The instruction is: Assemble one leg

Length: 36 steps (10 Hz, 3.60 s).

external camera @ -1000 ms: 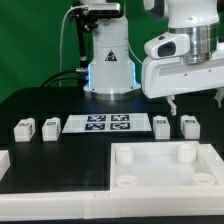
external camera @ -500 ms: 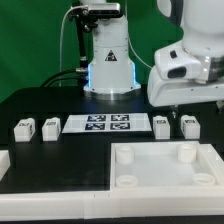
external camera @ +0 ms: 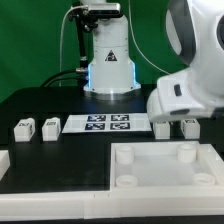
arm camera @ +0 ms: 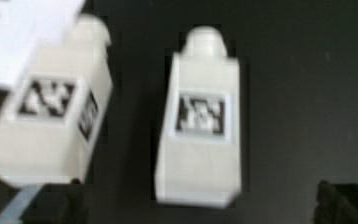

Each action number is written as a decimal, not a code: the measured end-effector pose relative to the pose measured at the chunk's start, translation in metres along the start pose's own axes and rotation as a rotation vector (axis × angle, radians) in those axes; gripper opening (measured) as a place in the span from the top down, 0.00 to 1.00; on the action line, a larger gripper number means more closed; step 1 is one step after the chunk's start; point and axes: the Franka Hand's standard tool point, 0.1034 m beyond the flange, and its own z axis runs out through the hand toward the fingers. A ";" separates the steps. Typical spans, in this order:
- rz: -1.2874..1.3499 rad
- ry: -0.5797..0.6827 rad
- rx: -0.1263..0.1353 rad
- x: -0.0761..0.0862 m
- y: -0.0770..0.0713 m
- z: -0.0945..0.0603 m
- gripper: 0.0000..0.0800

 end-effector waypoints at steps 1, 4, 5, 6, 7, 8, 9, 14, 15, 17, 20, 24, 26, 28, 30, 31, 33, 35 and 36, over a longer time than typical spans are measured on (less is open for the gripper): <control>0.041 -0.022 -0.011 -0.009 -0.003 0.007 0.19; 0.058 -0.052 -0.035 -0.013 -0.013 0.026 0.19; 0.058 -0.056 -0.036 -0.014 -0.013 0.028 0.19; 0.058 -0.060 -0.037 -0.015 -0.013 0.030 0.19; 0.057 -0.065 -0.039 -0.016 -0.012 0.034 0.19; 0.053 -0.066 -0.038 -0.017 -0.011 0.036 0.19; 0.053 -0.065 -0.037 -0.015 -0.010 0.038 0.19; 0.052 -0.063 -0.036 -0.014 -0.010 0.039 0.48; 0.052 -0.063 -0.036 -0.014 -0.010 0.039 0.48; 0.052 -0.063 -0.036 -0.014 -0.010 0.039 0.64; 0.052 -0.063 -0.036 -0.014 -0.010 0.039 0.64; 0.036 -0.030 -0.035 -0.016 -0.005 0.015 0.64; -0.006 0.005 -0.021 -0.021 0.004 -0.027 0.64; -0.062 0.252 -0.020 -0.028 0.018 -0.084 0.64; -0.080 0.416 -0.020 -0.034 0.031 -0.114 0.64; -0.079 0.556 -0.023 -0.031 0.031 -0.117 0.64; -0.104 0.752 -0.031 -0.022 0.035 -0.116 0.64; -0.191 0.933 -0.072 -0.006 0.061 -0.135 0.63; -0.210 1.013 -0.095 -0.004 0.076 -0.165 0.63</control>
Offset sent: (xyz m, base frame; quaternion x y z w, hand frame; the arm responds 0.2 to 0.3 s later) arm -0.0234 0.0124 -0.0036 -0.0078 -0.0179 0.0438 0.9989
